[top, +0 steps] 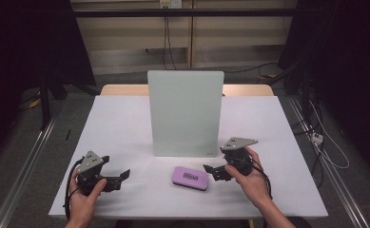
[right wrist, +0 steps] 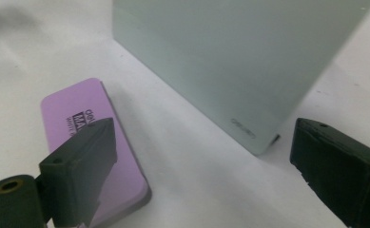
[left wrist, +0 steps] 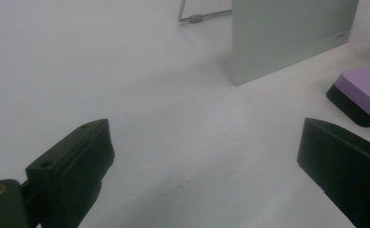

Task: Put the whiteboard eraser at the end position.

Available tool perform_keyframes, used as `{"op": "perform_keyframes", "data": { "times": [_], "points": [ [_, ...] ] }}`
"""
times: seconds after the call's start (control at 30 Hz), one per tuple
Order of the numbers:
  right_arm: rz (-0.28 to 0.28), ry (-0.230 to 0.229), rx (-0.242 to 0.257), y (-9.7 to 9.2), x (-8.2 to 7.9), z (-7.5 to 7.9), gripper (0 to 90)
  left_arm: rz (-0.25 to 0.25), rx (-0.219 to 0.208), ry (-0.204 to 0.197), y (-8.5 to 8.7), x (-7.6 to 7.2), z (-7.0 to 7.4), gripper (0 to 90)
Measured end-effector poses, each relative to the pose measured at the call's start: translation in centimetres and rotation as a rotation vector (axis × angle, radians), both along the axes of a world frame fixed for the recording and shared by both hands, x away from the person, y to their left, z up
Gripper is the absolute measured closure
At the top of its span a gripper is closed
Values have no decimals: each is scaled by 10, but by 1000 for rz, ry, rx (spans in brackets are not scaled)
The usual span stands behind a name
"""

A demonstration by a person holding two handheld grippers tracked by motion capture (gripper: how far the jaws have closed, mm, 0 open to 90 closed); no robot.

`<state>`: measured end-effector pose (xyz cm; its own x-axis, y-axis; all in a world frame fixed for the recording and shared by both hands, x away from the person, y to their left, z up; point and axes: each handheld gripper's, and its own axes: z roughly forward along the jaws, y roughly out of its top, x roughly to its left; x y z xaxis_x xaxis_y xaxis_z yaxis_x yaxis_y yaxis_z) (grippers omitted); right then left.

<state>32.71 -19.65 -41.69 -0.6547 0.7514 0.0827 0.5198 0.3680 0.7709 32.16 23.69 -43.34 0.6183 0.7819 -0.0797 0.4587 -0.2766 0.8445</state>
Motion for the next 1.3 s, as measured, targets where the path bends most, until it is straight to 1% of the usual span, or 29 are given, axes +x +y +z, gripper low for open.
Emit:
{"op": "perform_keyframes", "data": {
  "times": [0.03,0.07,0.1,0.17,0.23,0.27,0.4,0.53,0.57,0.6,0.63,0.73,0.83,0.87,0.9,0.93,1.0,1.03,1.1,1.13,1.2,1.3],
  "points": [
    [-18,-5,5,-3,-1,0,85,3,-10,-1,0,0,0,46],
    [-31,-11,11,-5,-2,0,85,4,-11,0,0,0,0,46],
    [-42,-15,13,-8,-3,0,85,2,-15,8,0,0,0,46],
    [-65,-29,14,-12,-6,0,85,15,-15,8,0,0,-1,50],
    [-83,-34,19,-17,-8,-1,85,18,-16,5,1,0,0,52],
    [-95,-45,17,-20,-9,-2,85,18,-16,6,1,0,0,52],
    [-133,-45,17,-32,-14,-4,86,15,-14,6,0,1,0,52],
    [-169,-51,27,-44,-19,-6,86,16,-10,8,-2,2,0,55],
    [-176,-53,31,-46,-20,-7,86,9,-8,14,-2,2,0,56],
    [-183,-52,32,-48,-21,-7,86,9,-8,10,-2,2,0,56],
    [-190,-56,30,-50,-22,-8,86,9,-5,14,-2,2,0,56],
    [-223,-68,43,-56,-25,-9,86,12,-6,10,-3,2,0,56],
    [-262,-93,52,-62,-28,-10,83,20,-5,10,-4,1,-1,60],
    [-274,-98,55,-64,-30,-11,83,12,-1,16,-4,1,-1,60],
    [-281,-102,54,-66,-31,-12,83,13,-3,15,-4,1,-1,60],
    [-292,-94,62,-68,-33,-14,83,13,-3,15,-4,1,-1,60],
    [-295,-94,64,-72,-35,-17,83,13,-2,15,-4,1,-1,60],
    [-300,-86,64,-73,-36,-19,83,19,-6,9,-5,1,-1,60],
    [-306,-79,58,-75,-38,-23,83,8,5,16,-5,2,-1,60],
    [-307,-81,55,-76,-38,-23,84,8,2,16,-6,1,-2,60],
    [-301,-81,55,-79,-40,-23,84,-3,17,14,-7,1,-1,60],
    [-312,-85,59,-84,-43,-23,84,-4,21,14,-8,1,-2,60]
  ]
}}
